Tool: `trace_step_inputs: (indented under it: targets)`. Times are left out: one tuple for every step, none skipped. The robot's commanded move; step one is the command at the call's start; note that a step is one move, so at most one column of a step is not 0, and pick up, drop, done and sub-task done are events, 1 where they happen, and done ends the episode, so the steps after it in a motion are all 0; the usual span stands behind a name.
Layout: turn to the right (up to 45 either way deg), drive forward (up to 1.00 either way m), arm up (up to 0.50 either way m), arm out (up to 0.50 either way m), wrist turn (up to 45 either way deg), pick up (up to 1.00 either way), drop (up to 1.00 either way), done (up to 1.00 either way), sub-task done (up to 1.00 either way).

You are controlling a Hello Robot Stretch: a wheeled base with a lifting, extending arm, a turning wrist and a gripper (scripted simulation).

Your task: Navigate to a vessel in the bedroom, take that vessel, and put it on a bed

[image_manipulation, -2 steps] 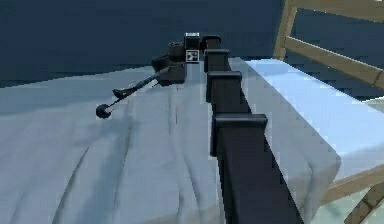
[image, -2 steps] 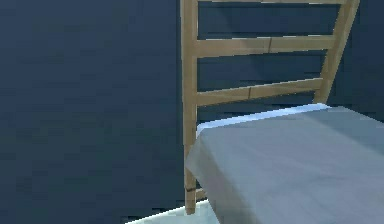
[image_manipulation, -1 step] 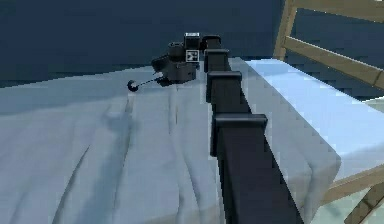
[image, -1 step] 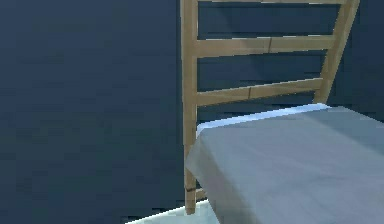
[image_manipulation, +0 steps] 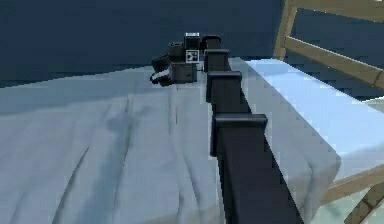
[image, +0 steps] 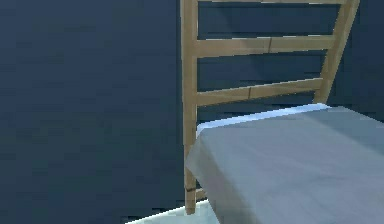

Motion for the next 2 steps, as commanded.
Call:
trace_step_inputs:
  targets:
    - [0.0, 0.0, 0.0, 0.0, 0.0, 1.0, 0.0, 0.0, 0.0]
    - [0.0, 0.0, 0.0, 0.0, -45.0, 0.0, 0.0, 0.0, 0.0]
